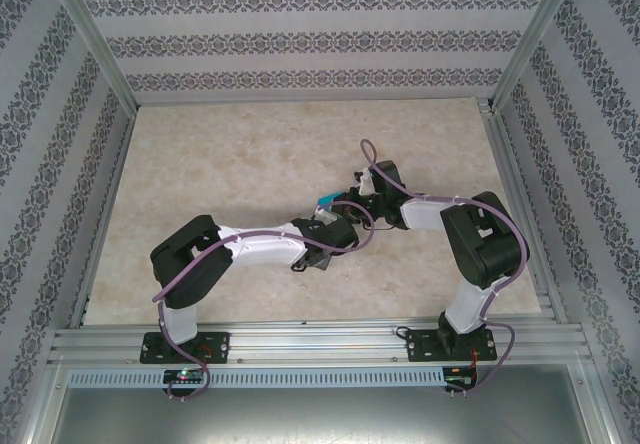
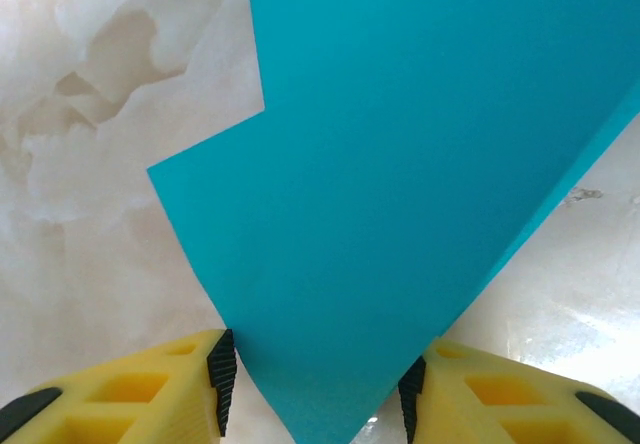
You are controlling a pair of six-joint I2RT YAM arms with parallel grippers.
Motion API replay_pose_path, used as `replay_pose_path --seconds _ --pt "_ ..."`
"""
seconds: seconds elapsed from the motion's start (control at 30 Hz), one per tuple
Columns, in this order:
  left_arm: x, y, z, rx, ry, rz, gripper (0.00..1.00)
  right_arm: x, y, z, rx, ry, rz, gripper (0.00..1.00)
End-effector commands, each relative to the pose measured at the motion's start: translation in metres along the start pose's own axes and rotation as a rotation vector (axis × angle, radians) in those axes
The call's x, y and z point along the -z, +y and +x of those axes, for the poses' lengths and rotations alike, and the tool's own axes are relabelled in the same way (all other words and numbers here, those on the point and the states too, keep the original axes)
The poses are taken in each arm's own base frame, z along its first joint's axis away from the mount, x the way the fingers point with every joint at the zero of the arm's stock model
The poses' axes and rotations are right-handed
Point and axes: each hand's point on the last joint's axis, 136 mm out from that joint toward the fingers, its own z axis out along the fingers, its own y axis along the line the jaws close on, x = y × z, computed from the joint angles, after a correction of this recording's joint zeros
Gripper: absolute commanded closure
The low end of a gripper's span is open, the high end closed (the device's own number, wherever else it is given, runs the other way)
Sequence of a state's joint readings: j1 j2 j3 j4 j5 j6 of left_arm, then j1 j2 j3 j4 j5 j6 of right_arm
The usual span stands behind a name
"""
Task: Fold a paper plane with a square sheet of paper (pick it up from the middle)
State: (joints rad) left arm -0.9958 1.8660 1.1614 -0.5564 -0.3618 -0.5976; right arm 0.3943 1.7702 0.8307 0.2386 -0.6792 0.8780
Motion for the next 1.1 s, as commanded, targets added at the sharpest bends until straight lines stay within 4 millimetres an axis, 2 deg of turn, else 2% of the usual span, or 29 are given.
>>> replay_pose_path --seconds 0.0,0.47,1.07 --pt "0.003 -0.006 -0.007 -0.029 -0.044 0.001 0.54 0.001 0.012 -0.009 -0.002 -0.006 -0.045 0.82" --pt "0.0 -0.001 -0.006 -0.027 -0.059 -0.039 0.67 0.001 0.008 -0.009 -0.022 -0.002 -0.042 0.81" --pt "-0.009 -0.004 -0.004 0.021 -0.052 -0.017 0.72 0.014 0.0 -0.009 -0.02 -0.03 0.001 0.8"
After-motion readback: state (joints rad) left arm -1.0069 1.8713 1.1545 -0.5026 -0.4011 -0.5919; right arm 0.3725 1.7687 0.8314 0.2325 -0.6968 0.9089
